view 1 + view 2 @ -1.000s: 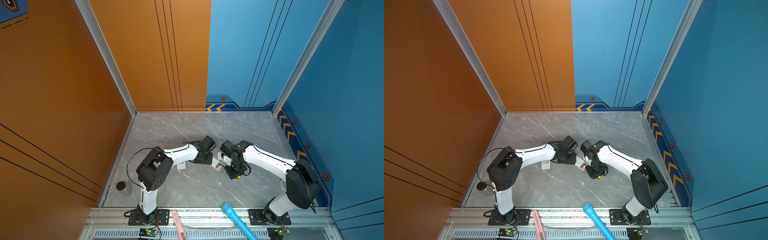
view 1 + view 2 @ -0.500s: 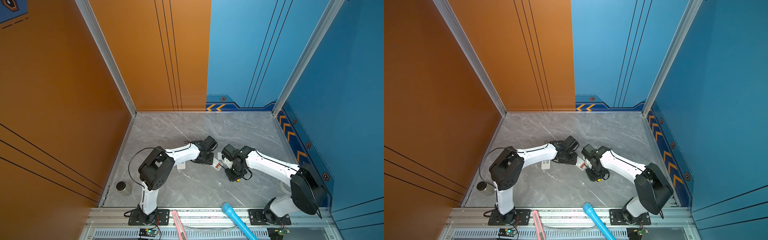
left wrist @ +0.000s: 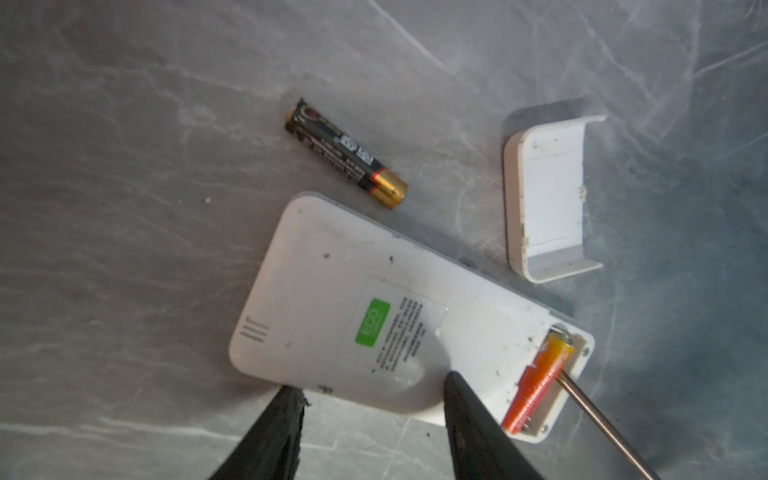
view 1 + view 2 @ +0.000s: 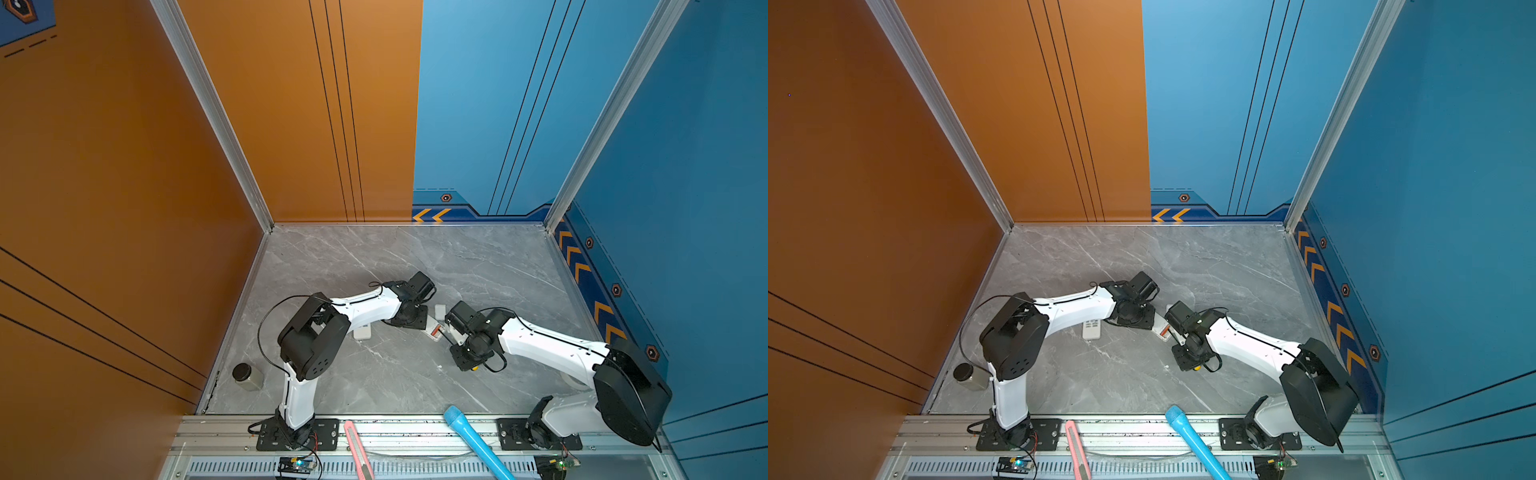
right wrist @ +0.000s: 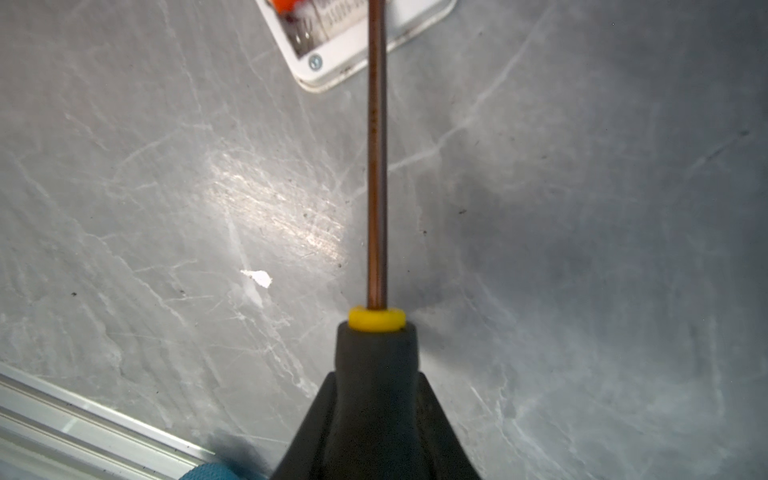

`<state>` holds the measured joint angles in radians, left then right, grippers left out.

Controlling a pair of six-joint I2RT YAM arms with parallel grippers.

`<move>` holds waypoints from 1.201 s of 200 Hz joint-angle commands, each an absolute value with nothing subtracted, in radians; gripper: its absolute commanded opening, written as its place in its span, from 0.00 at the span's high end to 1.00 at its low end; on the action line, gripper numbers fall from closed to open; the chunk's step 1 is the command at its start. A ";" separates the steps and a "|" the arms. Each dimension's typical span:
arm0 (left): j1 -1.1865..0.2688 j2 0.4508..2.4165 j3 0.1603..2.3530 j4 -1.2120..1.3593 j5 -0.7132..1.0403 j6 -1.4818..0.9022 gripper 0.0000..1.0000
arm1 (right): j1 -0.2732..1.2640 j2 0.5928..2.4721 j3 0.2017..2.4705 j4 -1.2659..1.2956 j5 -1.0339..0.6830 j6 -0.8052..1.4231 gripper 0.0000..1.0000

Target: Unload the batteries from the remote control

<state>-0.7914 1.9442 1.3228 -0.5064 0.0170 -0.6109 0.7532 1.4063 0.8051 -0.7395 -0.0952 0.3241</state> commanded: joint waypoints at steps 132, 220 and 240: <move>-0.814 2.020 1.310 -0.543 0.006 -0.596 0.45 | 0.753 1.326 0.721 -0.624 -0.056 0.356 1.00; -0.826 2.039 1.313 -0.543 0.012 -0.592 0.45 | 0.761 1.337 0.693 -0.575 -0.026 0.374 1.00; -0.828 2.040 1.310 -0.543 0.011 -0.592 0.46 | 0.781 1.321 0.692 -0.572 0.013 0.390 1.00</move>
